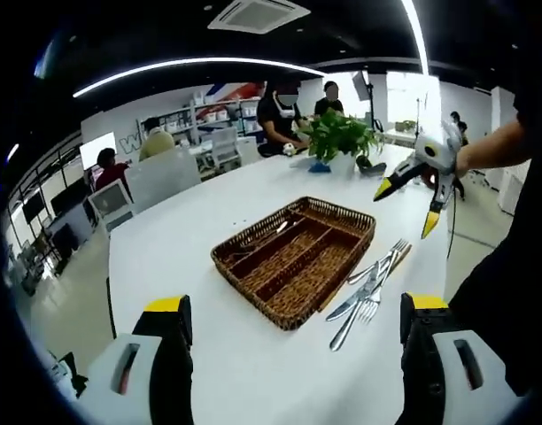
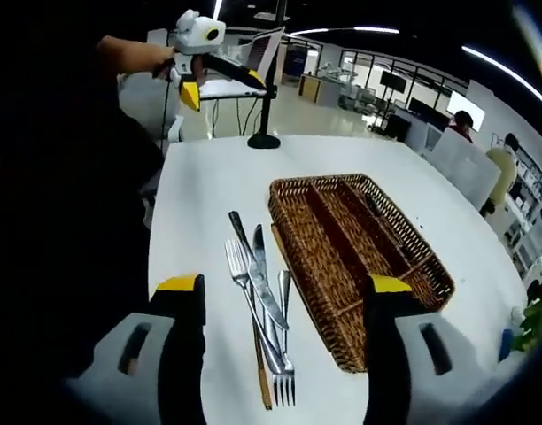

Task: Arrange the knives, forks, and spoons in their matching storage slots by inserting each utensil handle-first until every utensil is classified and aligned in the correct compartment

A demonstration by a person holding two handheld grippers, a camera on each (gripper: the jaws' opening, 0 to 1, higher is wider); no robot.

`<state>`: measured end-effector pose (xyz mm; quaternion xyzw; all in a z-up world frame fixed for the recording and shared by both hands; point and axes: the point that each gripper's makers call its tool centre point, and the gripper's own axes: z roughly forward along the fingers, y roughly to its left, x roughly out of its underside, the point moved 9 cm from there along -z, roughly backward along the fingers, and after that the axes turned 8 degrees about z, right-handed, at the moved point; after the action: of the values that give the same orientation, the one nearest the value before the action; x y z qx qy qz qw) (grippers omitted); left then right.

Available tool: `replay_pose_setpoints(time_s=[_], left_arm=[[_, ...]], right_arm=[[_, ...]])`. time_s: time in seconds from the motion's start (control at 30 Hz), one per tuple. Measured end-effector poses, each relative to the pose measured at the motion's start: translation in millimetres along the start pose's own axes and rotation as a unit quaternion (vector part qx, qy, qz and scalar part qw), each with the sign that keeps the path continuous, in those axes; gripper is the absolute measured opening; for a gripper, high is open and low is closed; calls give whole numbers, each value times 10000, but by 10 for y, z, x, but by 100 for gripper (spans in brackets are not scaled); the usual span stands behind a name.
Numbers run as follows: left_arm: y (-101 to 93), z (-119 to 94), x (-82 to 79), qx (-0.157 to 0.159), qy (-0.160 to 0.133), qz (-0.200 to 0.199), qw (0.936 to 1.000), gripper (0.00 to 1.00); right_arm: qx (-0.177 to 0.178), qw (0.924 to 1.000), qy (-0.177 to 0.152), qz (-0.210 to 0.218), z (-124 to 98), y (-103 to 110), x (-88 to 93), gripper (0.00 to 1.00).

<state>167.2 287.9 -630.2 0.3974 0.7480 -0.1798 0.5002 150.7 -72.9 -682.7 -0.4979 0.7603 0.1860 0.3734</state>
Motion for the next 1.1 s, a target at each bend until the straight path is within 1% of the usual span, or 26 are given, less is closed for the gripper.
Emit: replay_pose_setpoints(time_s=[0.03,0.1,0.13,0.17,0.2,0.27,0.3,0.33,0.4,0.43,0.47,0.5,0.53,0.73,0.77,0.9,0.93,0.97,1.0,1.03,1.1], left_arm=[[7,-12,16,28,-58,-50,10000,100],[25,-31,48,39,-45,-29,10000,100],[28,-33,49,34,-43,-26,10000,100],[40,-40,49,9,-31,-15,10000,100],[52,-56,43,-13,-31,-2,10000,100],[72,-91,16,-84,-53,-5,10000,100],[87,-108,0,-174,-90,-15,9998,100],[101,-135,-25,-342,-139,-76,9993,100],[89,-147,-23,-436,-100,-60,9990,100],[60,-167,-23,-563,-17,-37,9984,100],[26,-190,-41,-624,10,-82,9980,100],[15,-200,-50,-654,-10,-86,9978,100],[29,-234,-34,-741,-41,-132,9972,100],[-87,-328,27,-935,122,-211,9953,100],[-92,-348,34,-965,141,-206,9950,100],[-93,-383,0,-1066,163,-219,9939,100],[-88,-387,-11,-1080,161,-215,9938,100],[-100,-393,-44,-1084,156,-204,9938,100],[-110,-396,-66,-1083,155,-189,9938,100],[-118,-396,-87,-1074,159,-163,9940,100],[-115,-385,-73,-1059,181,-107,9942,100]], right_arm=[[-59,9999,22,-81,45,31,32,69],[-157,9997,131,-134,116,66,75,68],[-213,9995,155,-162,143,83,83,67],[-276,9992,146,-232,186,99,86,65],[-362,9985,207,-351,215,107,89,62],[-446,9975,265,-477,262,100,106,60],[-518,9967,305,-550,306,82,138,59],[-542,9965,308,-555,337,69,160,57],[-675,9954,366,-576,425,54,240,52],[-708,9950,397,-580,452,51,266,50],[-839,9944,375,-530,478,78,264,48],[-887,9940,339,-540,487,92,255,45],[-972,9925,312,-666,520,112,259,43],[-1323,9851,604,-918,702,149,433,32],[-1366,9840,615,-962,720,161,448,29],[-1422,9806,766,-1113,787,174,527,26],[-1444,9791,823,-1173,810,180,554,24],[-1496,9778,897,-1160,822,190,571,19],[-1530,9768,940,-1169,832,199,581,18],[-1556,9757,956,-1207,846,210,591,18],[-1530,9755,983,-1241,872,215,612,19]])
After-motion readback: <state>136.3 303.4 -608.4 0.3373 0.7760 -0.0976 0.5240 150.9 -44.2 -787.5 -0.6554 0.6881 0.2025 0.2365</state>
